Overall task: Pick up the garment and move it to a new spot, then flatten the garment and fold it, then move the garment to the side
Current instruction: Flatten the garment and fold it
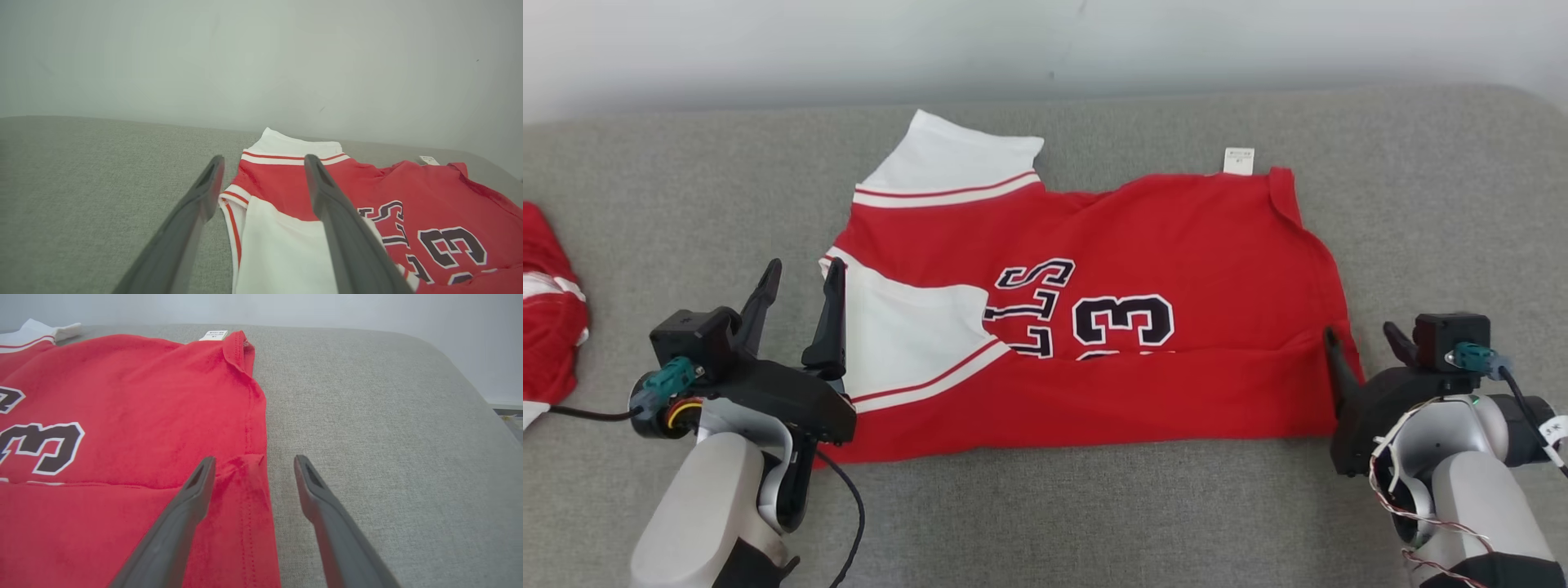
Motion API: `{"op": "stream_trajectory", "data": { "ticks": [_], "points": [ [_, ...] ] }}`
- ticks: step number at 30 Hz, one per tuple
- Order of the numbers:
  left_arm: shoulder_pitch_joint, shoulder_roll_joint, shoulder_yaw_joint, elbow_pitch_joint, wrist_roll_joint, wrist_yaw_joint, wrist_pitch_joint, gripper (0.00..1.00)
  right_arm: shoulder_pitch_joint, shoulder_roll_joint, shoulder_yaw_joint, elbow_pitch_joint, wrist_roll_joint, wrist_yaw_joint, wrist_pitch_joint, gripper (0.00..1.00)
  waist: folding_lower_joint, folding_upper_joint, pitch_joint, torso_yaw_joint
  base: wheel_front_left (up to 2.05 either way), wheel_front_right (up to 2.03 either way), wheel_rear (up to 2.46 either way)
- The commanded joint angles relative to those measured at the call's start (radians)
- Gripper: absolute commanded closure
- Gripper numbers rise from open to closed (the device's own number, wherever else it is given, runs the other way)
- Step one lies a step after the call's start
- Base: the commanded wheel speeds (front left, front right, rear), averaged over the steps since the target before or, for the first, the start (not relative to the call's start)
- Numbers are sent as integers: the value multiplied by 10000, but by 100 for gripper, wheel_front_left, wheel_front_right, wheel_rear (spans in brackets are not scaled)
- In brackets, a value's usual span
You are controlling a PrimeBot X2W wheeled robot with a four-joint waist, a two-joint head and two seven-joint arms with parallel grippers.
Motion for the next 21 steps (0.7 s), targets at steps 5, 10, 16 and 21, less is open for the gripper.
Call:
{"op": "stream_trajectory", "data": {
  "ticks": [5, 10, 16, 21],
  "points": [
    [139, 107, -21, 413, 647, 69, -34, 0, 466, -1, -235, -545, -164, -23, 189, 0, -1, -1, -632, -37, 0, 0, 0],
    [-515, 256, -189, 1221, 878, 273, 323, 0, 811, 93, 41, -1709, -29, -23, 474, 0, -1, -1, -676, -435, 0, 0, 0],
    [-1635, 382, -259, 1792, 776, 315, 1190, 0, 464, 246, 771, -2725, 130, -23, 505, 0, -1, -1, -7, -1087, 0, 0, 0],
    [-2167, 202, -168, 2051, 711, 532, 1149, 0, 315, 342, 967, -3001, 216, -23, 465, 0, -1, -1, 572, -1281, 0, 0, 0]
  ]
}}
